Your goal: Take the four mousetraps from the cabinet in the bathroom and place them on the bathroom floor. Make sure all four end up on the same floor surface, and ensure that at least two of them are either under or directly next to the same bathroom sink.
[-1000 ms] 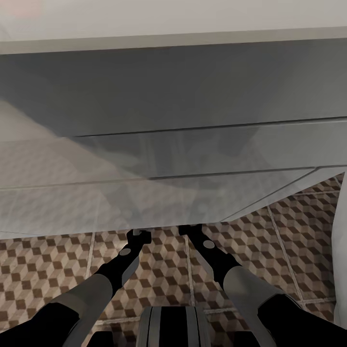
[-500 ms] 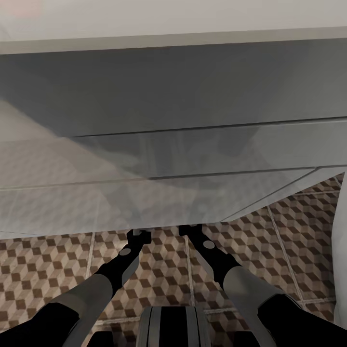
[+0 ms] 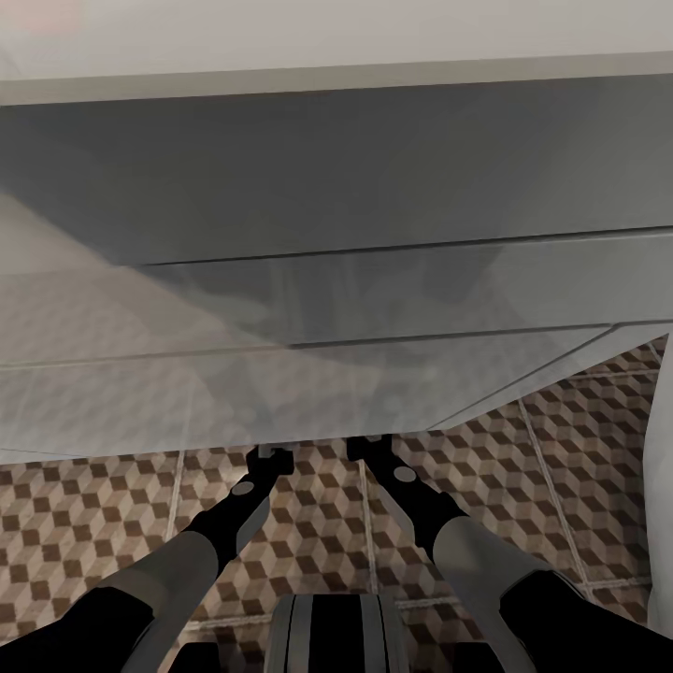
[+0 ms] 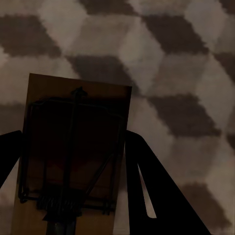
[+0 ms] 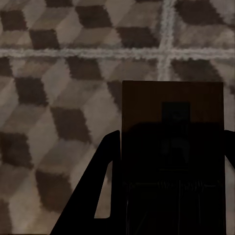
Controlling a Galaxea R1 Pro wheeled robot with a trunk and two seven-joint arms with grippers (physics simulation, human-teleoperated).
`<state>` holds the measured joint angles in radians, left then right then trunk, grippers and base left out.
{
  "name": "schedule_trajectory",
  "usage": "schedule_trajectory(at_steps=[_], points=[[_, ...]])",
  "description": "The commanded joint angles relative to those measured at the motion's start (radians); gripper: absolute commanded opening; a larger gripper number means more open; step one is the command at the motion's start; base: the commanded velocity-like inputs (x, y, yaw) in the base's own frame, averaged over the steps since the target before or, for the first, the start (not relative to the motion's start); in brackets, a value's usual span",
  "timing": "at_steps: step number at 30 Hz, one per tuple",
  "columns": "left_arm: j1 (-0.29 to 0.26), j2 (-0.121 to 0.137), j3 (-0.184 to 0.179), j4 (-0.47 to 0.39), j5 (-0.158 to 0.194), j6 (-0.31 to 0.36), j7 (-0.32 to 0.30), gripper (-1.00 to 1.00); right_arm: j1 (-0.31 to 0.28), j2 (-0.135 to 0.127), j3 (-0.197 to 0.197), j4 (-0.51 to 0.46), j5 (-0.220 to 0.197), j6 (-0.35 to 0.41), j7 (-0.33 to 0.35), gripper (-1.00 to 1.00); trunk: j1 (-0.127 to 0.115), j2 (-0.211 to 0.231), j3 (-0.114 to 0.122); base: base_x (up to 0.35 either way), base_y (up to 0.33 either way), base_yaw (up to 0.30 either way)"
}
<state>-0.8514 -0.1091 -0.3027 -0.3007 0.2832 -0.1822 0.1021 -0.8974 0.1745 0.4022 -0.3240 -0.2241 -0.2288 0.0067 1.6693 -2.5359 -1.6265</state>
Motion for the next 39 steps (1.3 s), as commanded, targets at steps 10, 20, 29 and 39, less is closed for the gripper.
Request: schedule_trajectory(at_steps=[10,20,29,39], points=[[0.000,0.007,0.034,0.001,-0.004,0.019,-0.064,-1.00,0.000,0.000,0.000,0.000,-0.001,0.004,0.004,-1.00,0.000,0.000,0.000,0.000,0.000,0.000],[0.000,0.005,0.047,0.002,-0.007,0.021,-0.070,1.00,0.000,0.000,-0.001,-0.001,-0.001,-0.003,0.004,1.00,0.000,0.000,0.000,0.000,0.000,0.000],[0.000,0.004,0.048,0.002,-0.007,0.021,-0.070,1.00,0.001,0.000,-0.001,-0.001,-0.001,-0.007,0.004,1.00,0.000,0.000,0.000,0.000,0.000,0.000],[0.000,0.005,0.049,0.002,-0.007,0.016,-0.070,1.00,0.002,0.000,-0.002,-0.002,-0.001,-0.007,0.004,1.00,0.000,0.000,0.000,0.000,0.000,0.000]])
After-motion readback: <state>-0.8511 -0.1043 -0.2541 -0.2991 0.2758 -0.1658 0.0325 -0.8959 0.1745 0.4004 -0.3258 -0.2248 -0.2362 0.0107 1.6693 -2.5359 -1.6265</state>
